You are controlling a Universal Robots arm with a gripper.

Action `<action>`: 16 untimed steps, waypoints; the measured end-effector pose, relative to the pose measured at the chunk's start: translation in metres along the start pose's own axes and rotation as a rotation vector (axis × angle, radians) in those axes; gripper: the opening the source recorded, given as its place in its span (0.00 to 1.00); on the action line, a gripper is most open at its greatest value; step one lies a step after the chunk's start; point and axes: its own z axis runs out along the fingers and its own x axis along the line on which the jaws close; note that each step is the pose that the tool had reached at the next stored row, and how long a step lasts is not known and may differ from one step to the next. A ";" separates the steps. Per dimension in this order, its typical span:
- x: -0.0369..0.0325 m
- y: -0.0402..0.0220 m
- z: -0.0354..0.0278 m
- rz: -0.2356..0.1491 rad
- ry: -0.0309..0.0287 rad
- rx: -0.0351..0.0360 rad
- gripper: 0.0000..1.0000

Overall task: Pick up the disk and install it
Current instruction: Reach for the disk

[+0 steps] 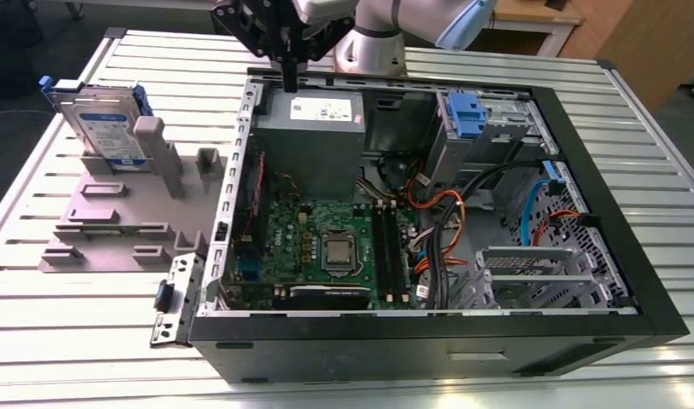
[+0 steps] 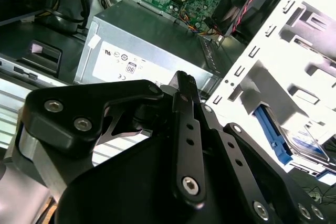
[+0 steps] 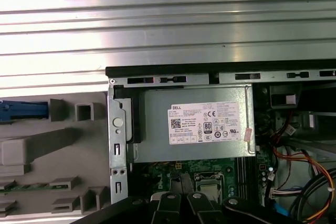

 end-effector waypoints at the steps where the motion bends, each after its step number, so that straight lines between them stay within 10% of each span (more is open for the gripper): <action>1: 0.0004 0.0000 0.0000 0.000 0.0000 0.0000 0.11; 16: 0.0088 -0.0006 -0.0002 0.000 0.0000 0.0000 0.11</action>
